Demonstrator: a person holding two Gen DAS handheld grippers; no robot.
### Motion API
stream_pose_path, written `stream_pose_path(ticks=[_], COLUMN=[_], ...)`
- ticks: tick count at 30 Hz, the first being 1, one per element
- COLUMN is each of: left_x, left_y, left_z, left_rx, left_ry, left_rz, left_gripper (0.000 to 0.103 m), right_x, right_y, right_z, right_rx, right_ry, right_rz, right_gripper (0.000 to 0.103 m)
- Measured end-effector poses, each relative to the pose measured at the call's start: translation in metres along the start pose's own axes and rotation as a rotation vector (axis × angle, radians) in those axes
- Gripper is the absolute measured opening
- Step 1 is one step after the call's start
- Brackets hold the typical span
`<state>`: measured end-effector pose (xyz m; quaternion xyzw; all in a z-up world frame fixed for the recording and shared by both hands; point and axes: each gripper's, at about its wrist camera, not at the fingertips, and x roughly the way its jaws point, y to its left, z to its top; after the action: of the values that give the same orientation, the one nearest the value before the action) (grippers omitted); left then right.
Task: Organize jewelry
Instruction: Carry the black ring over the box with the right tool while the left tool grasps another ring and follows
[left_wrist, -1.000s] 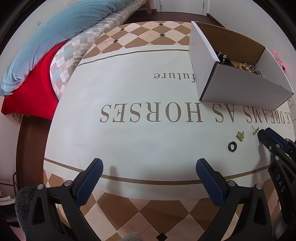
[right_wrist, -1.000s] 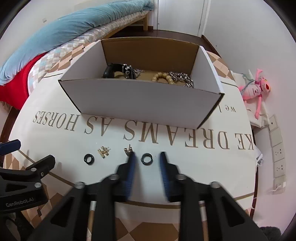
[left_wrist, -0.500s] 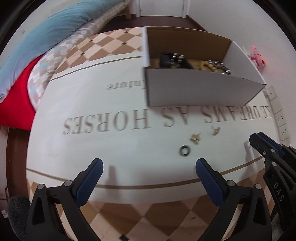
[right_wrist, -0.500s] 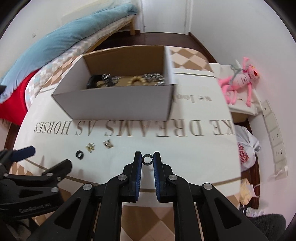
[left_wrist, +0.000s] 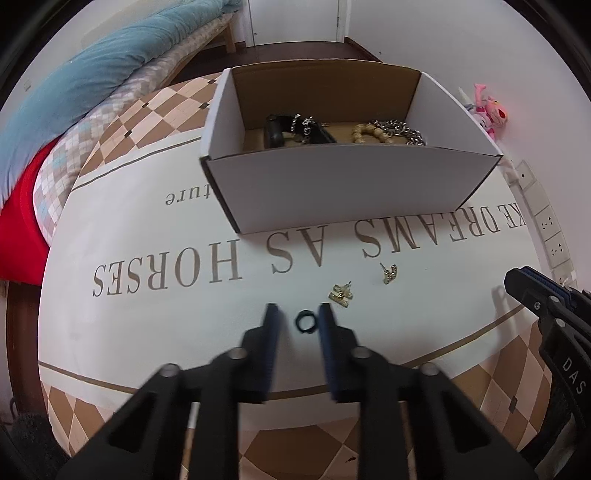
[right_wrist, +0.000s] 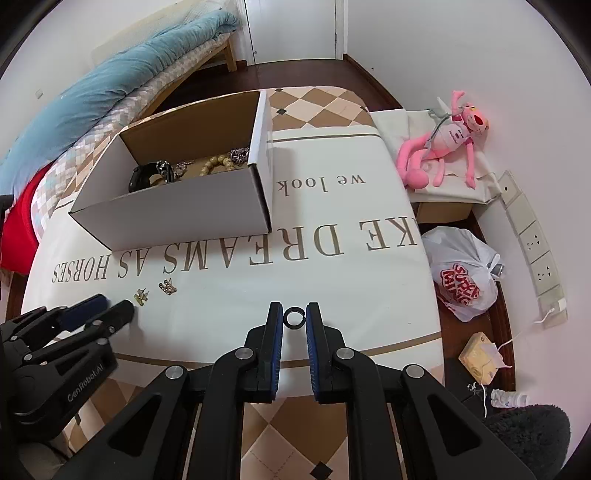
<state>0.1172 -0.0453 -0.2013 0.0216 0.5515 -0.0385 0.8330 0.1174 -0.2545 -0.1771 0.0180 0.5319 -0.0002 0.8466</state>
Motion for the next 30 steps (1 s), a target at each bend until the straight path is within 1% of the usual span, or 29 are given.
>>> stream_pose_path(ticks=[1, 6, 8, 12, 16, 20, 22, 24, 28, 30], left_x=[0.000, -0.002, -0.004, -0.032, -0.053, -0.052, -0.047, -0.040, -0.021, -0.013], left_y=[-0.001, 0.001, 0.009, 0.012, 0.026, 0.040, 0.043, 0.047, 0.052, 0.051], left_z=[0.000, -0.003, 0.000, 0.009, 0.045, 0.092, 0.112, 0.132, 0.166, 0.177], left_rx=[0.003, -0.008, -0.015, -0.032, -0.069, -0.112, -0.115, -0.122, -0.108, -0.100], left_ry=[0.000, 0.008, 0.003, -0.040, -0.057, -0.038, -0.033, -0.025, 0.024, 0.048], left_rz=[0.000, -0.006, -0.014, -0.050, -0.144, -0.217, -0.226, -0.225, -0.229, -0.215], left_gripper=[0.010, 0.010, 0.010, 0.010, 0.010, 0.010, 0.010, 0.010, 0.010, 0.011], right_x=[0.000, -0.007, -0.013, -0.027, -0.043, -0.047, -0.040, -0.031, -0.003, 0.008], right_y=[0.000, 0.000, 0.000, 0.003, 0.004, 0.010, 0.013, 0.017, 0.027, 0.030], right_z=[0.000, 0.002, 0.004, 0.012, 0.033, 0.071, 0.095, 0.113, 0.150, 0.160], right_rx=[0.001, 0.009, 0.014, 0.027, 0.058, 0.069, 0.057, 0.038, -0.008, -0.025], right_ry=[0.000, -0.011, -0.024, -0.045, -0.068, -0.074, -0.071, -0.062, 0.003, 0.039], right_rz=[0.002, 0.016, 0.029, 0.063, 0.139, 0.231, 0.248, 0.243, 0.242, 0.234], right_gripper=[0.013, 0.013, 0.013, 0.013, 0.013, 0.013, 0.013, 0.013, 0.013, 0.013])
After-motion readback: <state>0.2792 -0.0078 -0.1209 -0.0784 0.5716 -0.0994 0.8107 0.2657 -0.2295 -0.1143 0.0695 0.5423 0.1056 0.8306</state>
